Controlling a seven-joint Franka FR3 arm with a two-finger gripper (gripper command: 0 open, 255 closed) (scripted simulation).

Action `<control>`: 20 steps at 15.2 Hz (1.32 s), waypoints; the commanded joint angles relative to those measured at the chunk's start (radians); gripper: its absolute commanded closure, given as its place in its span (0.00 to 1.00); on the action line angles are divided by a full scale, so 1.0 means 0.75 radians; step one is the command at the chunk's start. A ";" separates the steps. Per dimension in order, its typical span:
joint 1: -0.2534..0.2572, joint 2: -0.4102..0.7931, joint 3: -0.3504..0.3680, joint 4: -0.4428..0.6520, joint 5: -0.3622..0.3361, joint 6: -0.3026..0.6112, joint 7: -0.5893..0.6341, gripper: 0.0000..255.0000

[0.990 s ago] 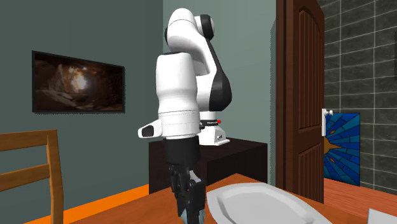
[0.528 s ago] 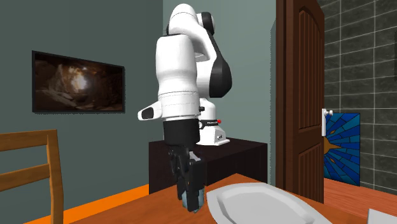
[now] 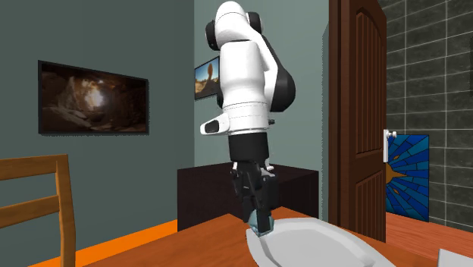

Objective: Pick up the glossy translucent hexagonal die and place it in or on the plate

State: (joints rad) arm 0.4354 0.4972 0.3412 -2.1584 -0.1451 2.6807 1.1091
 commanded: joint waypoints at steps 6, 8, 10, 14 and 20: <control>0.165 -0.103 0.024 -0.194 -0.013 0.110 0.221 1.00; 0.220 -0.125 0.028 -0.235 -0.020 0.135 0.290 1.00; 0.241 -0.111 0.018 -0.240 -0.032 0.155 0.312 1.00; 0.277 -0.039 -0.027 -0.223 -0.072 0.211 0.338 1.00; 0.332 0.072 -0.094 -0.189 -0.119 0.291 0.369 1.00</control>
State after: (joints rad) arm 0.6782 0.5390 0.2789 -2.3029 -0.2291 2.8884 1.3828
